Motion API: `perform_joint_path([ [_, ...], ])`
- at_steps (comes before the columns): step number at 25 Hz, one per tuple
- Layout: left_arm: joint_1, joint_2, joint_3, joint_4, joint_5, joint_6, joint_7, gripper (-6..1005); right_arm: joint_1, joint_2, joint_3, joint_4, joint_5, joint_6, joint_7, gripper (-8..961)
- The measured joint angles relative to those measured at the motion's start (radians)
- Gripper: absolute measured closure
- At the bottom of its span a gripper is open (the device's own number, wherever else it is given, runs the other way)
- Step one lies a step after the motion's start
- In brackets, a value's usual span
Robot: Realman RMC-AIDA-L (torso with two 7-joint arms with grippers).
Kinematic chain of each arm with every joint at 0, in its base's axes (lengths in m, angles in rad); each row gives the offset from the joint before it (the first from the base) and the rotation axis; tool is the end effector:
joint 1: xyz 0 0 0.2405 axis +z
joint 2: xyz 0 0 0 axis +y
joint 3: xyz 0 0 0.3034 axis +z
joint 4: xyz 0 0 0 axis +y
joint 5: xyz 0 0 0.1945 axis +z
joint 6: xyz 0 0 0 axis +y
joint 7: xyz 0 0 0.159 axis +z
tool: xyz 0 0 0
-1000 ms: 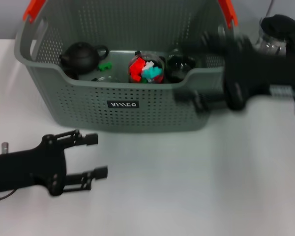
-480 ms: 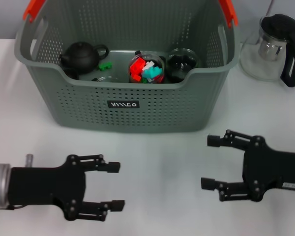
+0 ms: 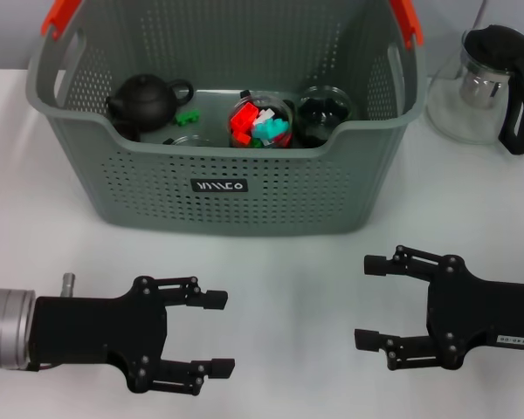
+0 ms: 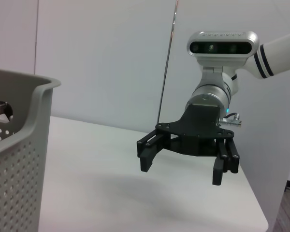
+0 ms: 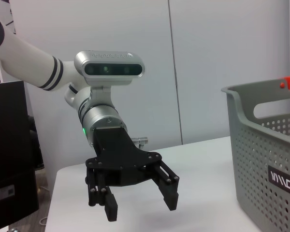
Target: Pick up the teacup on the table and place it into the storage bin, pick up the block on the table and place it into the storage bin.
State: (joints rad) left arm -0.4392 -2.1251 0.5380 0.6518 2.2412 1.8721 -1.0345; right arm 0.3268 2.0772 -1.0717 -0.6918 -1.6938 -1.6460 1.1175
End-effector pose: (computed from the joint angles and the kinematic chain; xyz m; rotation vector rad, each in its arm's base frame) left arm -0.2979 0.2610 -0.0523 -2.9585 -0.3033 -0.7870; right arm 0.2841 0.2699 -0.0592 -2.8607 0.2892 0.8522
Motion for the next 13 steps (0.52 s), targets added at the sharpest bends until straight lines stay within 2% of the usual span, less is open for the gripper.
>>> perform_joint_path([
  [13, 0.004, 0.001, -0.003, 0.000, -0.003, 0.003, -0.004, 217, 0.003, 0.001, 0.000, 0.002, -0.006, 0.001, 0.006, 6],
])
